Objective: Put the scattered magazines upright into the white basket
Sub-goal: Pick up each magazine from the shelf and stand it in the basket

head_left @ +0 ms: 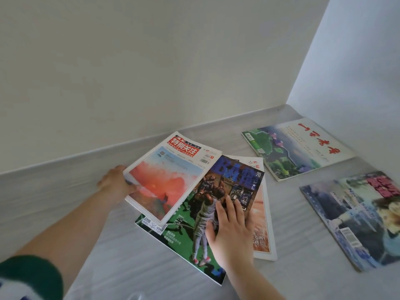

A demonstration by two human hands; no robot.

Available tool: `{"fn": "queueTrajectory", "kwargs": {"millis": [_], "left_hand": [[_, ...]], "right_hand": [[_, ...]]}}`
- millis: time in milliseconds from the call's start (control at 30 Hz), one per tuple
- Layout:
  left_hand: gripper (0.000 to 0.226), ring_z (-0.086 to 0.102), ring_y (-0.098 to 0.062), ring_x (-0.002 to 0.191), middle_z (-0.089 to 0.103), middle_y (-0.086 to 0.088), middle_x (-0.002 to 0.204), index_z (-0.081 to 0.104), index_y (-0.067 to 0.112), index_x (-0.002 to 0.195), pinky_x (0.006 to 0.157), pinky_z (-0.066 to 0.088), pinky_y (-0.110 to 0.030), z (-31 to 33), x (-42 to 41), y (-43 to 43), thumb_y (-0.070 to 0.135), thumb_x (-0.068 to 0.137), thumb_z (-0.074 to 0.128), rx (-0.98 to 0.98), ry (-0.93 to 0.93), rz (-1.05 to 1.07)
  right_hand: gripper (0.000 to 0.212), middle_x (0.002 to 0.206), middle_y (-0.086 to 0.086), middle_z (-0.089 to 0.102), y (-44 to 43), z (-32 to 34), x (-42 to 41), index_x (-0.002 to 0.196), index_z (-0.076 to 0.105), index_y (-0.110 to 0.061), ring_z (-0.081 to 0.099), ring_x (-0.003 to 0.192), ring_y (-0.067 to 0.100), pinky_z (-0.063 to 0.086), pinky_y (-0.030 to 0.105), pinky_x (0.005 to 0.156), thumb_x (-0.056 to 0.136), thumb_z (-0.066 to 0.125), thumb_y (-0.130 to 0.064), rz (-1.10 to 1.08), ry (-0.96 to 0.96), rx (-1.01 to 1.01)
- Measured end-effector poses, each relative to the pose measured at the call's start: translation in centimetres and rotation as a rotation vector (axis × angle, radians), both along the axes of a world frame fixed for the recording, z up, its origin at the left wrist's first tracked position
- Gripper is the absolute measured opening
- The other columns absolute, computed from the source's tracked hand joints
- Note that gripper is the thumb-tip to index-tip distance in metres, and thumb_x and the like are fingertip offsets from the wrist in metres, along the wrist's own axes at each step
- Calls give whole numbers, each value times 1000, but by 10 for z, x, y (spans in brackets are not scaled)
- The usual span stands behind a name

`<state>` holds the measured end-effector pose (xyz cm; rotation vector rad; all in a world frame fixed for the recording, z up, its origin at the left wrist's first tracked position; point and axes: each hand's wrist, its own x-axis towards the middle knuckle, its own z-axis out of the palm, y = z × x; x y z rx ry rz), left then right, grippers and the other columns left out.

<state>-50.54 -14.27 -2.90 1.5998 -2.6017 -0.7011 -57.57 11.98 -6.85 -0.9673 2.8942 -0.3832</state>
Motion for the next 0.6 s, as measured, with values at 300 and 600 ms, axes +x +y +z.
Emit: {"fn": "queueTrajectory", "kwargs": {"millis": [300, 600], "left_hand": [[13, 56, -32, 76, 63, -11, 82, 47, 13, 99, 65, 38, -32, 3, 52, 51, 22, 91, 44, -33, 316, 65], [25, 54, -2, 56, 58, 34, 44, 41, 26, 67, 48, 39, -11, 58, 136, 79, 16, 88, 51, -89, 749, 110]], "right_hand": [[57, 156, -3, 7, 2, -5, -1, 142, 13, -29, -1, 143, 17, -7, 42, 114, 89, 18, -50, 7, -86, -20], [48, 148, -8, 31, -2, 12, 7, 137, 29, -29, 17, 140, 14, 3, 41, 115, 91, 30, -44, 48, -9, -12]]}}
